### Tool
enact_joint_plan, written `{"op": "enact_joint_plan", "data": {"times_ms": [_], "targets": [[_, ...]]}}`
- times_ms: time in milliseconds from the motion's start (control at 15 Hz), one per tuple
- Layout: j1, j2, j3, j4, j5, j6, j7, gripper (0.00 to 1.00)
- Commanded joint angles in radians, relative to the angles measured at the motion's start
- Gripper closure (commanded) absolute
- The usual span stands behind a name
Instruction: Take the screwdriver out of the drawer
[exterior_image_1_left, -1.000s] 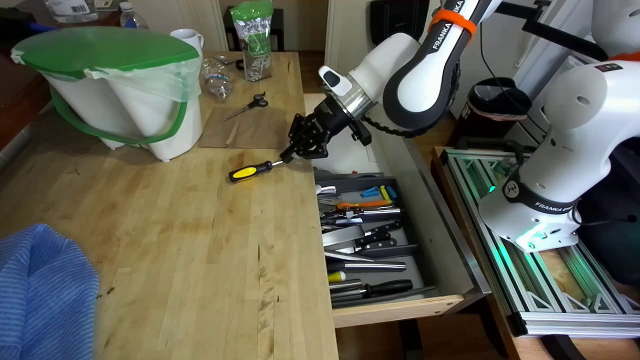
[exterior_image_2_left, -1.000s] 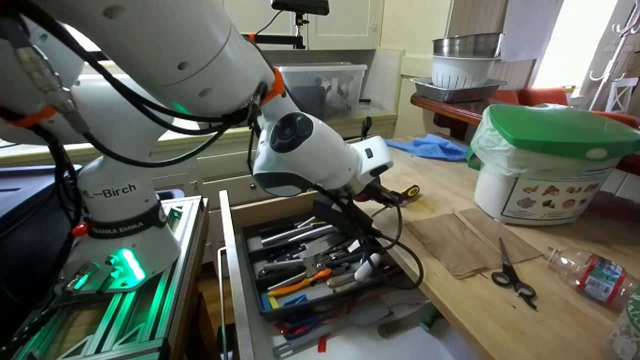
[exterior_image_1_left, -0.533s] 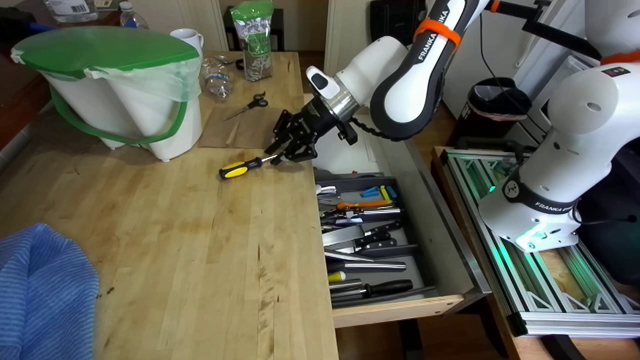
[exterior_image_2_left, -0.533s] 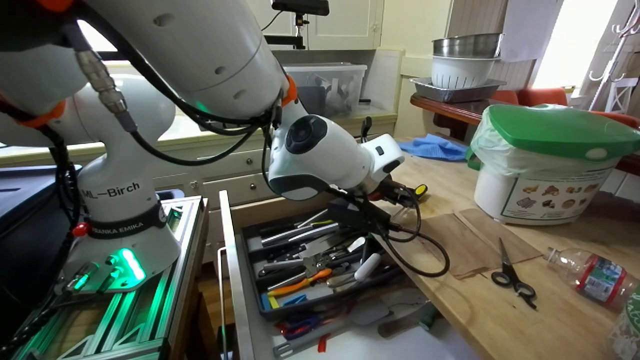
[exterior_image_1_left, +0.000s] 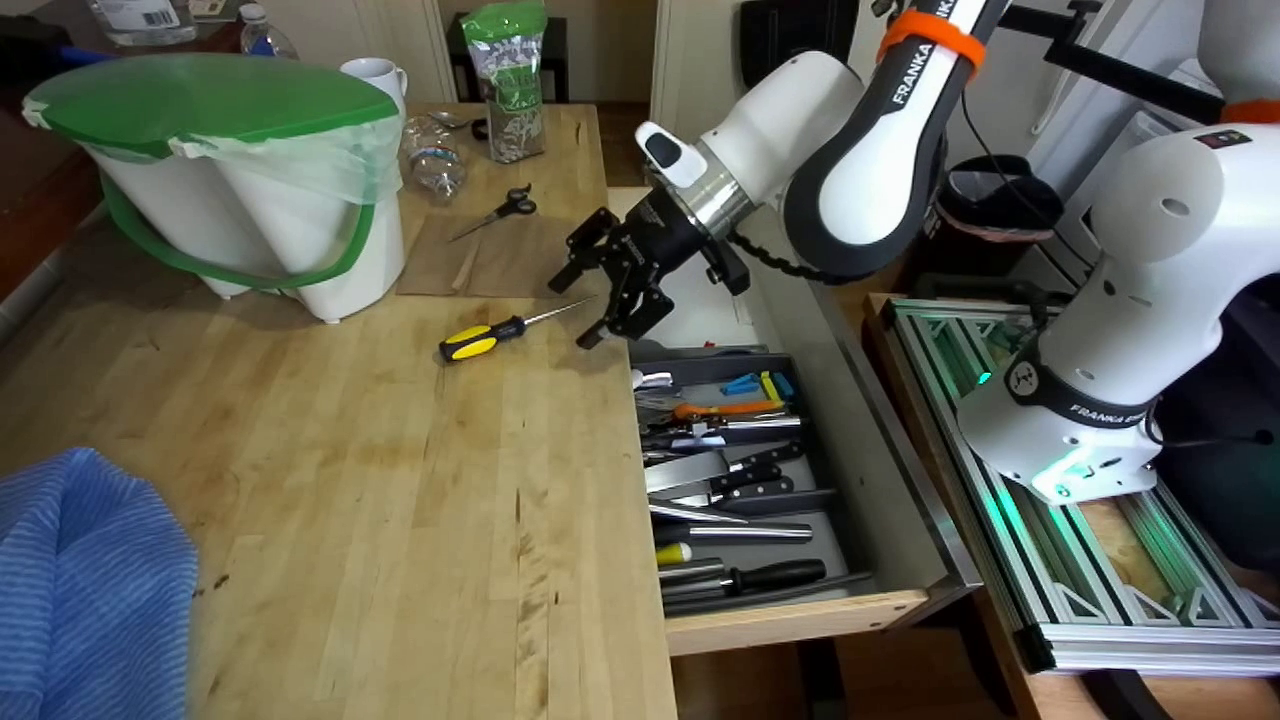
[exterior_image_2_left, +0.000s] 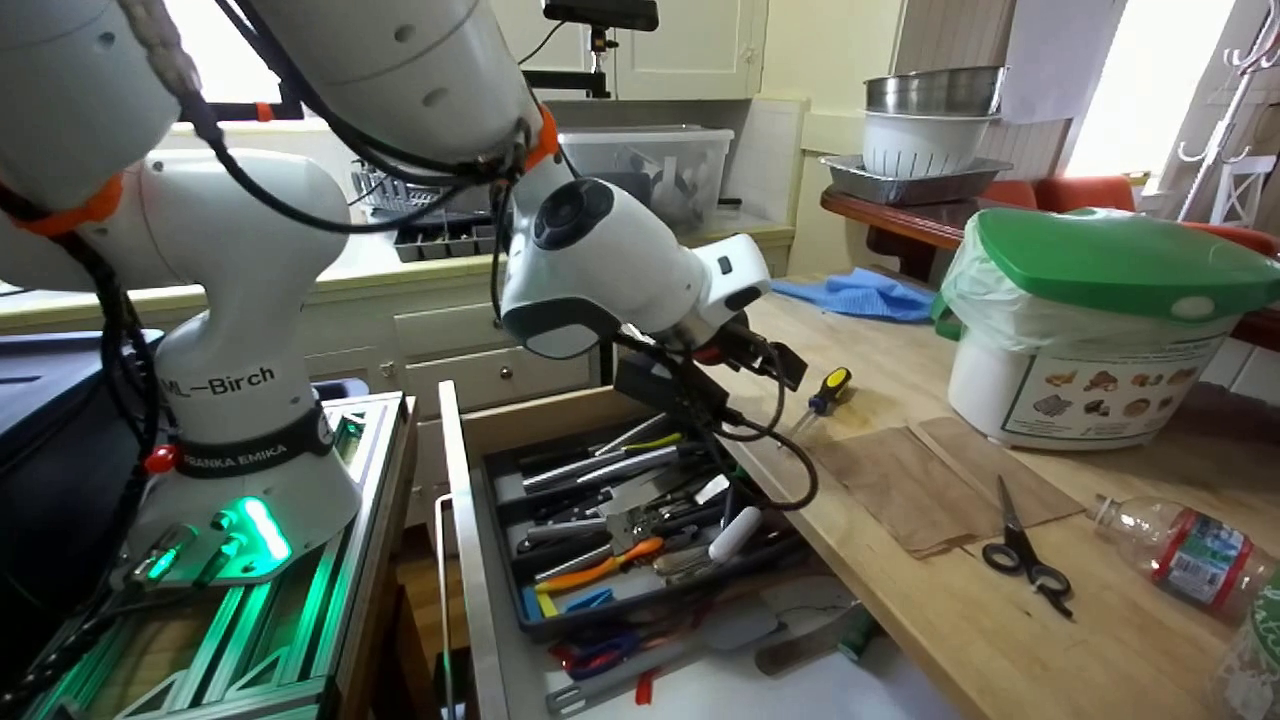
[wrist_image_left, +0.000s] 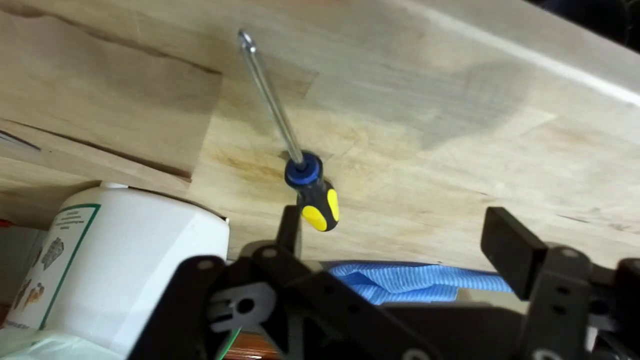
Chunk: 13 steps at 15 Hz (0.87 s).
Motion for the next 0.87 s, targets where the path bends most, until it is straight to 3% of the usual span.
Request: {"op": "enact_joint_plan", "data": {"times_ms": [0, 200, 333, 400, 467, 533, 800], "targets": [[-0.114, 0.243, 0.198, -0.033, 0.227, -0.091, 0.078, 0.0], [-0.305, 0.386, 0.449, -0.046, 0.424, -0.156, 0.068, 0.0], [-0.436, 0.486, 0.605, -0.03, 0.499, -0.229, 0.104, 0.0], [-0.531, 0.533, 0.661, -0.017, 0.365, -0.329, 0.24, 0.0], [-0.402, 0.385, 0.557, -0.036, 0.43, -0.203, 0.083, 0.0], [-0.436, 0.419, 0.591, -0.032, 0.422, -0.226, 0.11, 0.0], [-0.419, 0.413, 0.577, -0.032, 0.424, -0.222, 0.106, 0.0]]}}
